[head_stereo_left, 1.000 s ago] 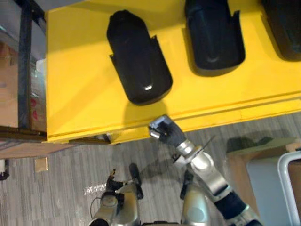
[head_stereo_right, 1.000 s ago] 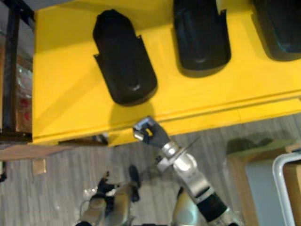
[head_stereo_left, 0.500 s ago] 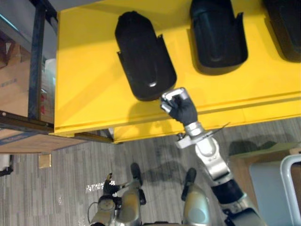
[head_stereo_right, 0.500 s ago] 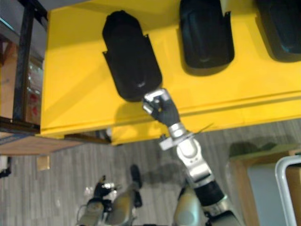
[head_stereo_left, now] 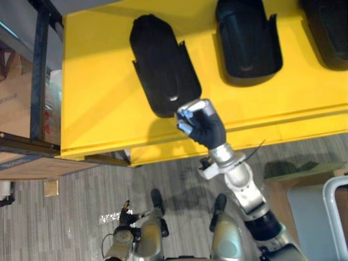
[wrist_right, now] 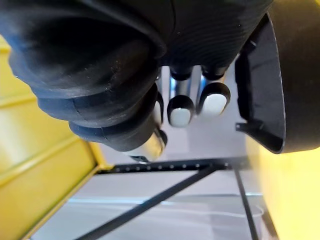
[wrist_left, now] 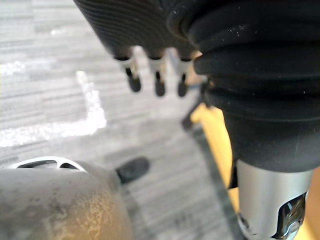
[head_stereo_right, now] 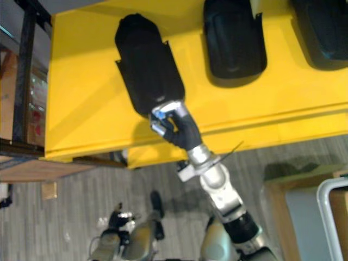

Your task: Walk over and take plastic housings, then place them on the shelf

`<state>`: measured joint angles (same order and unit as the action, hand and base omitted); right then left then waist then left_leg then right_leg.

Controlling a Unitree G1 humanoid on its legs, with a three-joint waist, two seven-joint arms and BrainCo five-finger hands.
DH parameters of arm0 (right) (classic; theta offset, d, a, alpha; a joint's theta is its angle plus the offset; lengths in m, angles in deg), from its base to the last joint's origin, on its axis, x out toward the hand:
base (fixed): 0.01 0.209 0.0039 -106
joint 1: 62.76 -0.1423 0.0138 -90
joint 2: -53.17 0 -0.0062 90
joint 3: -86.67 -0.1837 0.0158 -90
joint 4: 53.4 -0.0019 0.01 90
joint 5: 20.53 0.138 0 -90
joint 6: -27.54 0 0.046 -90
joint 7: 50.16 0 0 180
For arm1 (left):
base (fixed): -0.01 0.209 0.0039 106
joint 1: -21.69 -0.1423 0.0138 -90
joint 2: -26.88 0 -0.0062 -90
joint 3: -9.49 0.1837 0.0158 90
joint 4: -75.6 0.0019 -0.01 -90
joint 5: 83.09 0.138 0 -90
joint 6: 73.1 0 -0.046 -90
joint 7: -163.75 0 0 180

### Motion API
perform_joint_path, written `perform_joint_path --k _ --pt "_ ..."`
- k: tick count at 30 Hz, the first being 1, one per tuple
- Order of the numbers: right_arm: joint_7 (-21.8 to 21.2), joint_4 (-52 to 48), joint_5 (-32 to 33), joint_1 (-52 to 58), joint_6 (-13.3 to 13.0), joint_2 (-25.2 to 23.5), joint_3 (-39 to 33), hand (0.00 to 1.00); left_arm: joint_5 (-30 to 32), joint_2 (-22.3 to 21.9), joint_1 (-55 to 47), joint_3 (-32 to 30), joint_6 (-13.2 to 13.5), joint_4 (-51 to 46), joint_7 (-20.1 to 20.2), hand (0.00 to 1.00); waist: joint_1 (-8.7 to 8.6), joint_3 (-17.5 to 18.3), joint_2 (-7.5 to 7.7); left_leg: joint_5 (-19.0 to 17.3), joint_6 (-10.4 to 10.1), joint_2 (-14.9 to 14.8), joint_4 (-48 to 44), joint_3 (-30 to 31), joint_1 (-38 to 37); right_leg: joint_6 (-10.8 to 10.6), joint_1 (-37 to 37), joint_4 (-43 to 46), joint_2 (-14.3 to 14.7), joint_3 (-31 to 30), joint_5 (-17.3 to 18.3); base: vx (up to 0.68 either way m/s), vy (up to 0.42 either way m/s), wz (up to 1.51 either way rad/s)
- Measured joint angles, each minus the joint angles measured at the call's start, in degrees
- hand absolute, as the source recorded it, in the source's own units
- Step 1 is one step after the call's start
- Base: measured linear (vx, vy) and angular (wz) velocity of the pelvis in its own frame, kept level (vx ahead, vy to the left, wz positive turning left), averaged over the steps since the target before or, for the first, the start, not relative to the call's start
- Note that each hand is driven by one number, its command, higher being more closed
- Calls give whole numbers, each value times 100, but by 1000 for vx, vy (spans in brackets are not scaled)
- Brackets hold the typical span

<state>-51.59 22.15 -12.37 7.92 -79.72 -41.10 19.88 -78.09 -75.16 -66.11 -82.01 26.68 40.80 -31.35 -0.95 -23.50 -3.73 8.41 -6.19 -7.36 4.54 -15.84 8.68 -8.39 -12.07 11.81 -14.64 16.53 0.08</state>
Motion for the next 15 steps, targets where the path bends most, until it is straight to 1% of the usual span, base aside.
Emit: perform_joint_path --k 8,11,15 --pt "40 706 -118 -18 32 -6 -64 100 0 2 0 3 -1 1 -1 0 7 5 9 1 0 -1 0 33 31 0 -5 -1 1 34 0 1 0 2" --pt "165 979 -263 -106 102 -32 -169 100 -1 2 -1 2 0 1 -14 0 15 5 9 2 1 3 0 59 42 0 -1 0 -5 55 0 0 0 3" --pt "402 1493 -650 -380 183 -105 -400 100 -12 1 -15 2 1 -6 -28 0 29 5 9 9 0 11 -1 107 45 -1 15 8 -12 80 0 0 0 3"
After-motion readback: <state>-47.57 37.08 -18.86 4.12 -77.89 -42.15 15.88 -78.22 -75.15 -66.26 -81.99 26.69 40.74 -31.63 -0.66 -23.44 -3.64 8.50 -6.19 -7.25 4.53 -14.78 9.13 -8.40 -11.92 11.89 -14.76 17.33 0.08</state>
